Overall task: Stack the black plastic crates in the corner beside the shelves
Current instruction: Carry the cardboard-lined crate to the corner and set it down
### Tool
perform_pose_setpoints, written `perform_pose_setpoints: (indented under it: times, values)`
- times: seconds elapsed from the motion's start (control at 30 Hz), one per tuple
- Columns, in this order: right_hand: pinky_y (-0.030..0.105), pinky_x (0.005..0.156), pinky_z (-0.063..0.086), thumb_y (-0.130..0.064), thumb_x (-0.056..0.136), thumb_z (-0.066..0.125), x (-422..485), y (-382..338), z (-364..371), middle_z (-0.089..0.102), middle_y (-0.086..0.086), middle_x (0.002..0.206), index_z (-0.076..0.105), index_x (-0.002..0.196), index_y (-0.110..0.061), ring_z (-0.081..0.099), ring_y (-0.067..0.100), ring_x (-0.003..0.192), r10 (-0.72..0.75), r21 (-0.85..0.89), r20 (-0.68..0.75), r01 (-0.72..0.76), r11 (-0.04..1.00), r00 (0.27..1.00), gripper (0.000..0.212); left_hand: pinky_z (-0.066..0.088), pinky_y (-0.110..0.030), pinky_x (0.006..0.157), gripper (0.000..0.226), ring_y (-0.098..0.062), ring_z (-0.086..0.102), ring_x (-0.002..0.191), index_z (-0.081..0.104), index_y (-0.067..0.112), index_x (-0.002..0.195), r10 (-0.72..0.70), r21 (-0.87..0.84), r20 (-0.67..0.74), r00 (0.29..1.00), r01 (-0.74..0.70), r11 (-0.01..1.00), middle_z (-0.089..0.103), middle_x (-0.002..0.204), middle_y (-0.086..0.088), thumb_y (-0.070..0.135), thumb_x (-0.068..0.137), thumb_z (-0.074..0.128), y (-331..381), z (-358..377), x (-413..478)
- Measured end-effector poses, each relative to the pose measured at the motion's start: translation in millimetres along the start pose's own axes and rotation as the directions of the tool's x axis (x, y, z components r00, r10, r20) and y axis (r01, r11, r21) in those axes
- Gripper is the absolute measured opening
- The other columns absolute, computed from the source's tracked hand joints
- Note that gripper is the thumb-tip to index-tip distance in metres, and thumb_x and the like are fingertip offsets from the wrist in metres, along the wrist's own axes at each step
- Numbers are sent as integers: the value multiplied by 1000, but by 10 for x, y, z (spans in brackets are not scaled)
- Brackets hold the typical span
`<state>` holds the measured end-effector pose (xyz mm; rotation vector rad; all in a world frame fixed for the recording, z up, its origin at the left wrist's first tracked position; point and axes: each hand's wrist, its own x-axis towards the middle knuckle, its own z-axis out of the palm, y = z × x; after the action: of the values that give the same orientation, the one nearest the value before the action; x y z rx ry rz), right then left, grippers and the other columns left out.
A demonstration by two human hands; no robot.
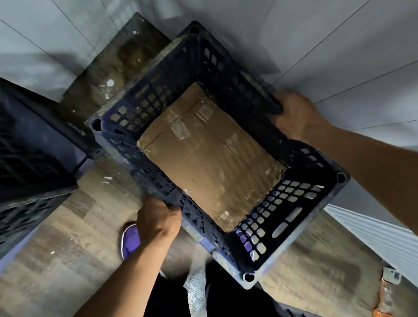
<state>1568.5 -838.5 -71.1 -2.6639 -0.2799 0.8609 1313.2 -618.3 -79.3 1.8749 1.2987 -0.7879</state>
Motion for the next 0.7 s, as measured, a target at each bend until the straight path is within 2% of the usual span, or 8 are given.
perform_pose_setpoints:
  times: [0.1,0.17,0.23,0.37,0.43,0.5,0.57,0.7]
  values:
    - [25,85,45,-10,86,59,26,17,23,65,11,116,51,136,-11,61,27,104,-4,-16,-26,4,1000,1000,51,61,-45,64,23,-28,72,72,65,9,77,17,-46,5,1000,-17,999,73,78,-7,30,86,62,4,0,-13]
    - [29,87,49,-6,85,57,21,14,23,66,11,115,53,134,-10,61,27,101,-15,-14,-34,14,1000,999,49,60,-39,61,20,-26,72,71,63,10,81,14,-76,0,1000,-14,997,73,79,-4,29,87,61,-8,-4,-8]
    - [32,85,52,-2,85,54,15,-10,9,67,13,109,57,128,-11,63,28,95,-27,-1,-50,27,1000,998,44,58,-33,57,18,-23,73,70,59,8,82,12,-92,4,1000,-11,996,73,78,-1,26,86,61,-33,-6,22]
    - [31,77,52,-5,85,56,100,-43,-60,67,14,105,58,125,-10,62,28,91,-40,20,-49,41,999,998,40,62,-40,65,12,-24,73,68,62,15,86,22,-110,17,1000,-20,994,73,78,-1,26,82,62,23,-20,117]
    - [30,79,51,-8,86,57,145,-27,-78,64,15,111,49,135,-9,60,28,95,-28,-10,26,29,1000,999,50,62,-40,67,12,-25,73,68,63,11,81,-1,-101,36,999,5,995,73,76,-5,23,83,62,103,-9,94]
    - [33,89,50,-15,85,60,150,18,-74,57,14,128,36,146,-13,56,28,109,2,-29,108,1,1000,994,66,61,-38,68,19,-28,73,69,62,8,70,-21,-91,76,997,28,995,73,73,-10,23,81,61,147,49,33]
    - [37,98,47,-22,83,62,102,55,-48,49,12,139,29,149,-19,51,29,119,15,-37,155,-9,999,988,75,62,-42,69,22,-29,73,70,64,7,70,-34,-86,91,995,42,995,73,72,-10,26,79,60,127,118,-8]
    - [42,103,43,-28,83,63,38,102,10,43,14,142,29,147,-19,44,32,127,8,-69,132,1,998,991,74,62,-42,67,23,-28,72,68,66,7,70,-18,-49,124,992,25,998,72,69,-8,28,78,62,72,165,16]
